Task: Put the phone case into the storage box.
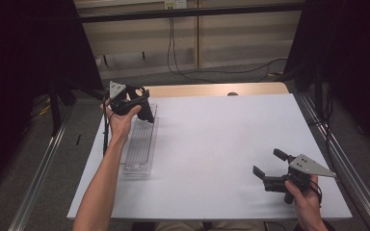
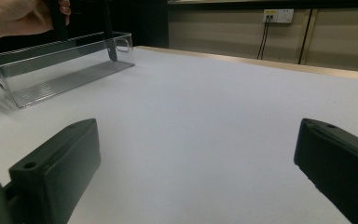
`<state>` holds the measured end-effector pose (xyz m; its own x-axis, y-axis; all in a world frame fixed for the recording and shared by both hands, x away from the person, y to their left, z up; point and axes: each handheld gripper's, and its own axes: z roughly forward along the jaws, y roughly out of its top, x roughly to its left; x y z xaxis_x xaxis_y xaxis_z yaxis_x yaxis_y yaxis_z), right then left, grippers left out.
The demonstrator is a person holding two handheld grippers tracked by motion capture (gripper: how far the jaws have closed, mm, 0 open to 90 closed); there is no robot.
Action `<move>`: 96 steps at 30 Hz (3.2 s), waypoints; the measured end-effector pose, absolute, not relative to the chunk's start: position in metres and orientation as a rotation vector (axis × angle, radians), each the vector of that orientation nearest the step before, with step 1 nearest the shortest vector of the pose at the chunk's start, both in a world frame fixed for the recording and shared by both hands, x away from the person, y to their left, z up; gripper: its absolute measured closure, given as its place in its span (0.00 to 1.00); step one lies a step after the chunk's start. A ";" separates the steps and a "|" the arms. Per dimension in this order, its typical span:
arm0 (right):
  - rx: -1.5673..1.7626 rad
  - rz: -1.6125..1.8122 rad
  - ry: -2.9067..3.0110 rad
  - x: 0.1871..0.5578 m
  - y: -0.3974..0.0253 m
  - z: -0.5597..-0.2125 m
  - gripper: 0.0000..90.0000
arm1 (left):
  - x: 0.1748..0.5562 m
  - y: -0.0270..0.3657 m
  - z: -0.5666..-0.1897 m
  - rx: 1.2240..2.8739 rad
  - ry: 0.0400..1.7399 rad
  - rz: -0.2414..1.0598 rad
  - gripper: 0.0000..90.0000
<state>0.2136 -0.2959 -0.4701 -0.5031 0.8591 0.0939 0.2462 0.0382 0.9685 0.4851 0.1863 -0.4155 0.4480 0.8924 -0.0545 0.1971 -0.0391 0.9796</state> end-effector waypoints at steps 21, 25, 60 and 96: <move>1.108 1.501 1.801 0.213 -0.295 -0.470 0.00 | 0.490 0.180 -0.421 1.553 1.042 0.791 0.14; 1.104 1.497 1.803 0.213 -0.295 -0.470 0.00 | 0.489 0.176 -0.420 1.565 1.062 0.831 0.13; 1.098 1.519 1.801 0.212 -0.295 -0.470 0.00 | 0.502 0.158 -0.425 1.502 1.169 0.915 0.12; 1.077 1.511 1.819 0.212 -0.296 -0.470 0.00 | 0.505 0.164 -0.428 1.518 1.117 0.844 0.01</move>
